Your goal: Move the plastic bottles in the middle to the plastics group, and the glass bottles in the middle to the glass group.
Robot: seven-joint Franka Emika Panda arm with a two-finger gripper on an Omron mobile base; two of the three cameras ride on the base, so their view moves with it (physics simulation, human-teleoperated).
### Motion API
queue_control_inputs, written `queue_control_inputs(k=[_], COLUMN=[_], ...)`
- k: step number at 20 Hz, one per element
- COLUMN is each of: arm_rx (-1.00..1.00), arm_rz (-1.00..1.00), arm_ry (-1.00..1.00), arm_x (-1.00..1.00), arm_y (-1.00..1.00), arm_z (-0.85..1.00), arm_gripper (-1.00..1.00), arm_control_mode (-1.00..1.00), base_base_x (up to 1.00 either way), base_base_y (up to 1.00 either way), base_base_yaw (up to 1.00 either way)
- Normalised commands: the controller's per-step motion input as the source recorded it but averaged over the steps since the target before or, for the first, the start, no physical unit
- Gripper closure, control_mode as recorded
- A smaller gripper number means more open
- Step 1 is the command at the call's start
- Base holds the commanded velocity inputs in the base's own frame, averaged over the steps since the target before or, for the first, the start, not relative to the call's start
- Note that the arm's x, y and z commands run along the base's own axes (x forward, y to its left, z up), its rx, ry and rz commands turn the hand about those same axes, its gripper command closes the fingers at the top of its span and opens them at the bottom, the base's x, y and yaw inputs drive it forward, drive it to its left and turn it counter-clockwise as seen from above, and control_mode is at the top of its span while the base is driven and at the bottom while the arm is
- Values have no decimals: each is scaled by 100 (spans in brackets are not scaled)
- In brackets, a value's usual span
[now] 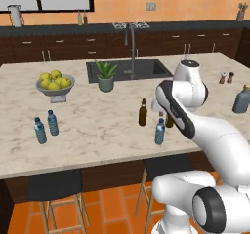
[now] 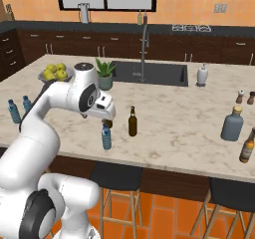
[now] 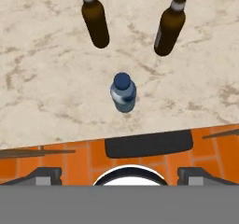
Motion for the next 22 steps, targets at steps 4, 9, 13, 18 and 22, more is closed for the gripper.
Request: queue_control_inputs(k=[4, 9, 13, 18, 22], arm_rx=[-1, -9, 1, 0, 0], arm_rz=[3, 0, 0, 0, 0], arm_ry=[2, 0, 0, 0, 6], arm_x=[18, 36, 36, 37, 0], arm_y=[-10, -5, 0, 0, 0], arm_z=[-44, -10, 0, -9, -26], arm_gripper=[-100, -100, -100, -100, -100], arm_control_mode=[-100, -100, -100, -100, -100], base_base_x=[0, 0, 0, 0, 0], base_base_y=[0, 0, 0, 0, 0], base_base_yaw=[0, 0, 0, 0, 0])
